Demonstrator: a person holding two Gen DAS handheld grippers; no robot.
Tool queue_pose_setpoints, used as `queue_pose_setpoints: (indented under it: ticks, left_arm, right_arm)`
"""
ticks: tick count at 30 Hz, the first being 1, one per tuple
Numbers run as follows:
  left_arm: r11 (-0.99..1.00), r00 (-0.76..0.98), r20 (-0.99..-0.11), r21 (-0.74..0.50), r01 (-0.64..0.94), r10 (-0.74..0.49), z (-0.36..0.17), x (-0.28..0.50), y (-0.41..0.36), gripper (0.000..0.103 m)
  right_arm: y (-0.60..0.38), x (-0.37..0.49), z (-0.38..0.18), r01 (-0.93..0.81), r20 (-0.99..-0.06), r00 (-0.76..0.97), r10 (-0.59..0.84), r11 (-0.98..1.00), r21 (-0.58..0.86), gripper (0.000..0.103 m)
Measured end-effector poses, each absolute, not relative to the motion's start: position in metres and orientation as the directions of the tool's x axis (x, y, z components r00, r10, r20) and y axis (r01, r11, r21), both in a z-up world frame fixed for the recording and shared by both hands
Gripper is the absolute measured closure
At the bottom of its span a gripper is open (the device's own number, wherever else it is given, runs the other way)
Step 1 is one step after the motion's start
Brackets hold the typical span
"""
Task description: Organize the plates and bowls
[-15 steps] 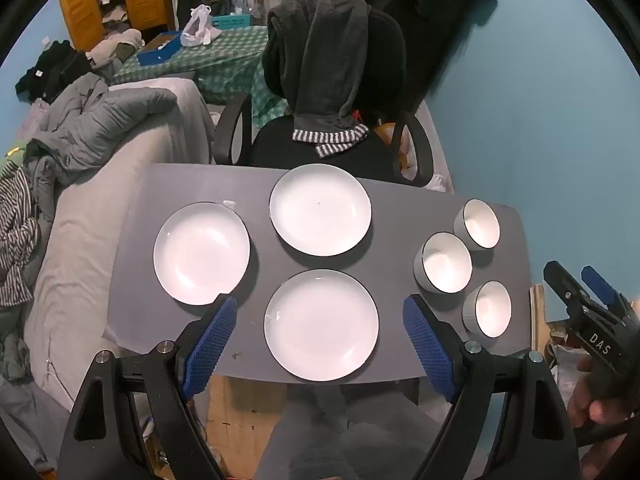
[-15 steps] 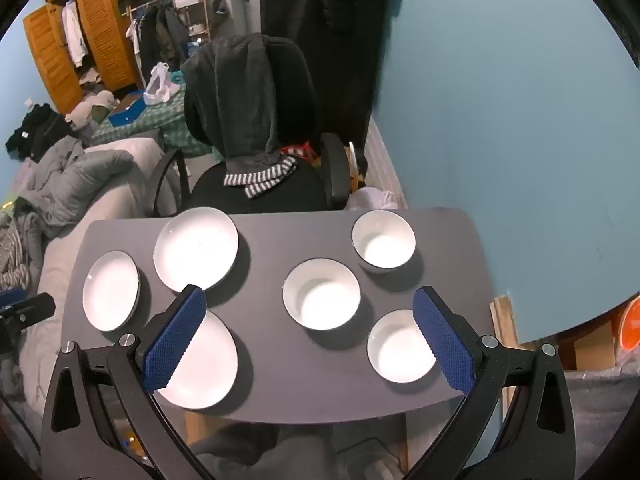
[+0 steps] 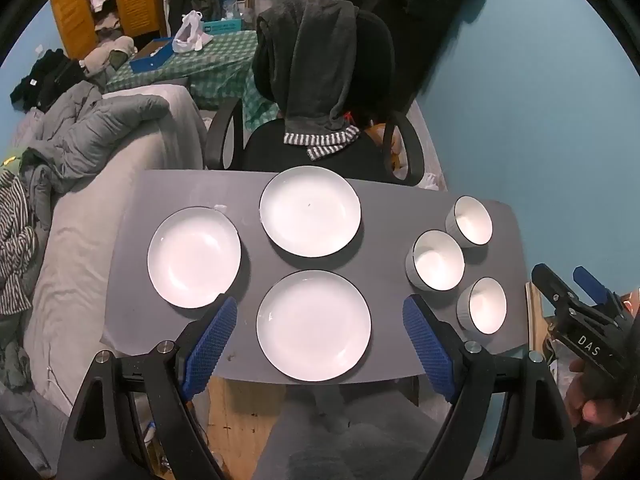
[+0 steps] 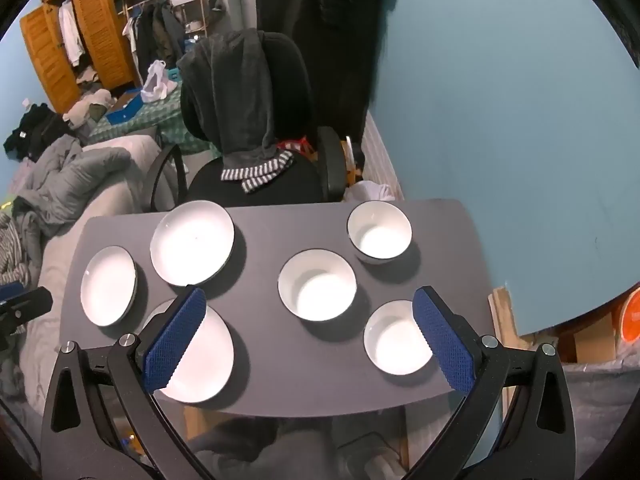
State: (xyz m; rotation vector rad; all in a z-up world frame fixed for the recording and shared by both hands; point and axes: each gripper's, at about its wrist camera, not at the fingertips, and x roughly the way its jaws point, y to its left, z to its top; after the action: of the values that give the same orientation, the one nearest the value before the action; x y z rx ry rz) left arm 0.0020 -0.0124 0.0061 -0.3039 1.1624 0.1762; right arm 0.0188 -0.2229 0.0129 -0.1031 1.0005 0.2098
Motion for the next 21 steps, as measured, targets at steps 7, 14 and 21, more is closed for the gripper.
queue_pose_setpoints:
  ticks: [7, 14, 21]
  left_arm:
    - [0.948, 0.400, -0.916, -0.144, -0.283, -0.020, 0.010, 0.002, -0.011, 0.017]
    - [0.949, 0.404, -0.915, -0.148, -0.280, -0.023, 0.011, 0.006, -0.011, 0.017]
    - [0.954, 0.407, -0.913, -0.136, -0.267, -0.016, 0.013, 0.011, -0.015, 0.017]
  right_arm:
    - [-0.226, 0.017, 0.009, -0.211, -0.843, 0.525, 0.117, 0.978, 0.005, 0.001]
    - [-0.228, 0.019, 0.009, -0.211, -0.844, 0.524, 0.111, 0.978, -0.002, 0.001]
    - [-0.230, 0.023, 0.010, -0.210, -0.848, 0.519, 0.108, 0.978, -0.004, 0.001]
